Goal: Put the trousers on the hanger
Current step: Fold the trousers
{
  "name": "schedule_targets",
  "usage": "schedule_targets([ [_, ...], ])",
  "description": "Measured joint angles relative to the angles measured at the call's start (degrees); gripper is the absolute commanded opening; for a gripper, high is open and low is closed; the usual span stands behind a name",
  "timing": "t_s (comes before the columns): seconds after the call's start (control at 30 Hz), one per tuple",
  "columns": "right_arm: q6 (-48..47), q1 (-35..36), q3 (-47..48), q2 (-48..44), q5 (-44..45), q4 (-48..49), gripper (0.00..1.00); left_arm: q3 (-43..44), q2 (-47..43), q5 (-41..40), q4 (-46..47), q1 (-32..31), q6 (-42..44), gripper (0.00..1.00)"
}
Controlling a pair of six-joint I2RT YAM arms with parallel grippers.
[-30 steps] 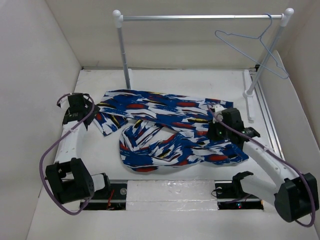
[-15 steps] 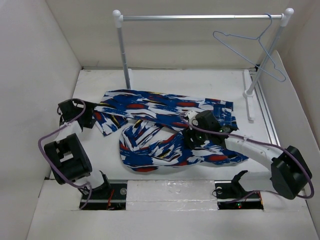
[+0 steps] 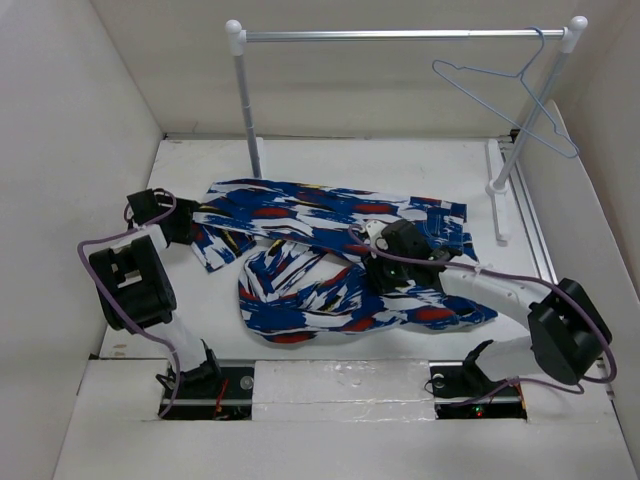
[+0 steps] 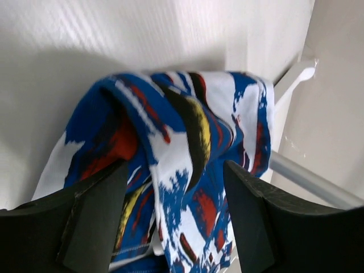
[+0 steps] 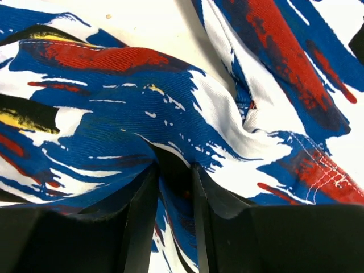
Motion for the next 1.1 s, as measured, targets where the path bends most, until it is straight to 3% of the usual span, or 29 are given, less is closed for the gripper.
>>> schedule_targets([
  [0.07, 0.0, 0.0, 0.5, 0.9, 0.0, 0.1, 0.37, 1.6, 1.9, -0.9, 0.1, 0.0, 0.0, 0.63],
  [0.13, 0.1, 0.0, 0.7, 1.8, 0.1, 0.3, 0.46, 3.3, 3.3, -1.5, 0.2, 0.0, 0.0, 0.61],
  [0.2, 0.3, -0.2, 0.7, 2.8, 0.2, 0.5, 0.53, 4.9, 4.3, -2.2, 0.6, 0.0, 0.0, 0.53],
  [0.23, 0.5, -0.4, 0.7, 3.2, 0.2, 0.7, 0.55, 5.4, 4.5, -2.4, 0.9, 0.0, 0.0, 0.32],
  [0.33, 0.9, -1.8, 0.7, 4.5, 0.3, 1.7, 0.58, 5.8, 4.3, -2.7, 2.6, 0.0, 0.0, 0.0],
  [0.47, 1.8, -5.7, 0.7, 8.5, -0.6, 3.4, 0.57, 5.8, 1.2, -2.8, 2.3, -0.6, 0.5, 0.0],
  [0.6, 2.3, -7.9, 0.9, 11.4, -3.0, 5.9, 0.56, 10.0, -7.6, -7.3, -2.4, -5.8, 5.5, 0.0],
  [0.73, 2.3, -8.8, 0.4, 11.6, -5.1, 8.0, 0.55, 23.5, -13.6, -17.1, -6.0, -23.1, 16.8, 0.0],
  [0.8, 2.1, -9.3, 0.1, 11.6, -5.8, 8.4, 0.55, 26.0, -16.6, -20.2, -5.6, -32.2, 21.0, 0.0],
  [0.9, 1.7, -10.2, -0.4, 11.3, -7.0, 8.9, 0.55, 23.0, -21.1, -24.0, -6.5, -39.1, 24.0, 0.0],
  [1.03, 1.1, -10.9, -1.8, 10.0, -8.0, 9.0, 0.55, 14.1, -22.1, -31.1, -9.8, -38.1, 23.6, 0.0],
  [1.1, 0.9, -11.4, -2.3, 9.4, -8.1, 8.9, 0.55, 9.5, -20.0, -34.3, -14.0, -37.1, 22.6, 0.06],
])
